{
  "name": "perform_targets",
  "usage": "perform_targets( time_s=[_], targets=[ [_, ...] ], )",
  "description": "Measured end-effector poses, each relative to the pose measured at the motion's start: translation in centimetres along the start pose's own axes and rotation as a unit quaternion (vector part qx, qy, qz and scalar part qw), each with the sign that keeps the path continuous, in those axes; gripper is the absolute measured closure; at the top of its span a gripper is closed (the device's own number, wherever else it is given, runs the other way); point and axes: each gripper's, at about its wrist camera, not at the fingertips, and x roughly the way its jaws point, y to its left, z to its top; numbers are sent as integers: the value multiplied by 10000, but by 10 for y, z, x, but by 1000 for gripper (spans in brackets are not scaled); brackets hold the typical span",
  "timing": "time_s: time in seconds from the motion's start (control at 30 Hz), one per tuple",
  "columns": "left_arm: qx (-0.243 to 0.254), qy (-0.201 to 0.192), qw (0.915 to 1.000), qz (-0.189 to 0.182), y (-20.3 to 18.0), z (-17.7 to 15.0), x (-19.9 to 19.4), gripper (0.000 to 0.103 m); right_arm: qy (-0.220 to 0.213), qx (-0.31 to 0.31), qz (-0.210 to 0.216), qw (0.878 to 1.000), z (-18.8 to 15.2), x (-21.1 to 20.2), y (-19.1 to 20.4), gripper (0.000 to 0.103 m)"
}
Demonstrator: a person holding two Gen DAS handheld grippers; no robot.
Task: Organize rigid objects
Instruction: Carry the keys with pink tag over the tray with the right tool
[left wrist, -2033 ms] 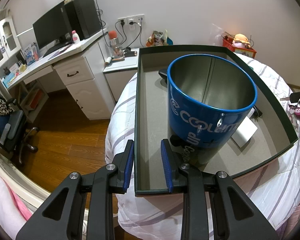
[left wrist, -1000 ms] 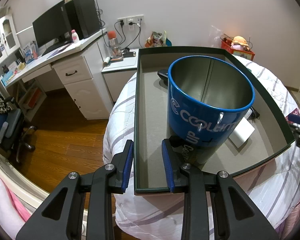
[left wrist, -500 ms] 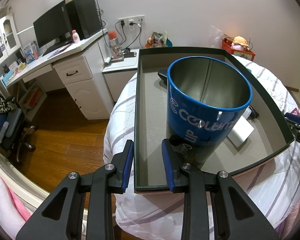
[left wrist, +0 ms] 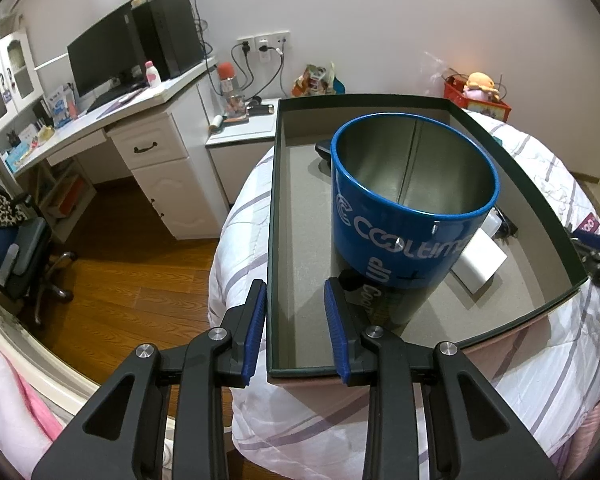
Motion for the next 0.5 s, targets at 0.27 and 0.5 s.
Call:
perform_targets(
  time_s=[0.27,0.5],
  targets=[
    [25,9,10000,21,-1,-1,-2,73,-26,-516,-571,9970,-6,0,22,58],
    [28,1,10000,24,-1,0,-1,73,-114,-321,-363,9988,-10,-9,15,86]
  ],
)
